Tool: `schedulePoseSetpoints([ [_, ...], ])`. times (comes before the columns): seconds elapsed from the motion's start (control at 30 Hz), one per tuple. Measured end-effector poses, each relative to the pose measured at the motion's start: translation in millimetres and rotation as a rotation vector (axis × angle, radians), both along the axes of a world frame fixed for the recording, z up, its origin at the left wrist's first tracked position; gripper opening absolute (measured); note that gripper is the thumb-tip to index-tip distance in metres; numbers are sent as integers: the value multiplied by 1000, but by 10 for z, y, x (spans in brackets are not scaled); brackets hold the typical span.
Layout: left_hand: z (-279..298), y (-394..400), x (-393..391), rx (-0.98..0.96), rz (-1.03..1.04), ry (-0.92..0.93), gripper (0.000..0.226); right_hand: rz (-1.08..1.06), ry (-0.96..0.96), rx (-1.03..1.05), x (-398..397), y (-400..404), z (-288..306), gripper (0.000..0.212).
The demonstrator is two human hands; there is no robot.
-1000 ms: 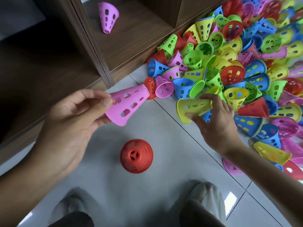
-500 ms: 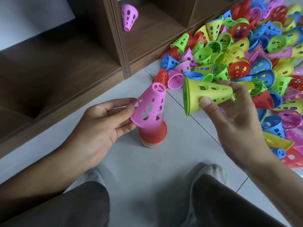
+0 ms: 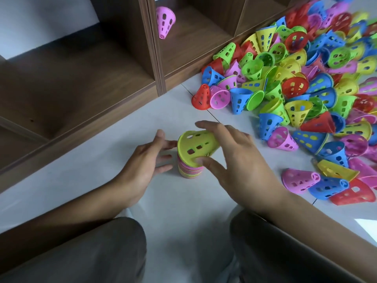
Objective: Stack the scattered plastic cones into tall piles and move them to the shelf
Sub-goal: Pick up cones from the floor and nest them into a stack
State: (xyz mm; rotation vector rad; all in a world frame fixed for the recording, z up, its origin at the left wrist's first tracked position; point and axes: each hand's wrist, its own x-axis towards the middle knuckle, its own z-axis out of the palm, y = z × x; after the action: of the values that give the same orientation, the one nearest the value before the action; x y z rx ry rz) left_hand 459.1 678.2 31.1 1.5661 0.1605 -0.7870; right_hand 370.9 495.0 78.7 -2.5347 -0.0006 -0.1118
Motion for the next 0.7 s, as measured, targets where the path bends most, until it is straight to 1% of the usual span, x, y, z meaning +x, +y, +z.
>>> schedulePoseSetpoints([
  [0.07, 35, 2, 1, -40, -52, 71, 61, 14, 24, -57, 64, 42, -25, 66],
  [0.13, 76, -1, 4, -51, -91, 102, 63, 7, 81, -80, 126, 78, -86, 69],
  [0.3, 146, 4, 16, -45, -152, 110, 64, -25, 153, 34, 114, 134, -245, 54],
  [0.43, 98, -109, -54, -105, -187, 107, 64, -110, 220, 138, -29, 63, -315, 57],
  [0.7, 60, -464, -217, -122, -245, 108, 57, -196, 232, 153, -330, -229, -348, 58],
])
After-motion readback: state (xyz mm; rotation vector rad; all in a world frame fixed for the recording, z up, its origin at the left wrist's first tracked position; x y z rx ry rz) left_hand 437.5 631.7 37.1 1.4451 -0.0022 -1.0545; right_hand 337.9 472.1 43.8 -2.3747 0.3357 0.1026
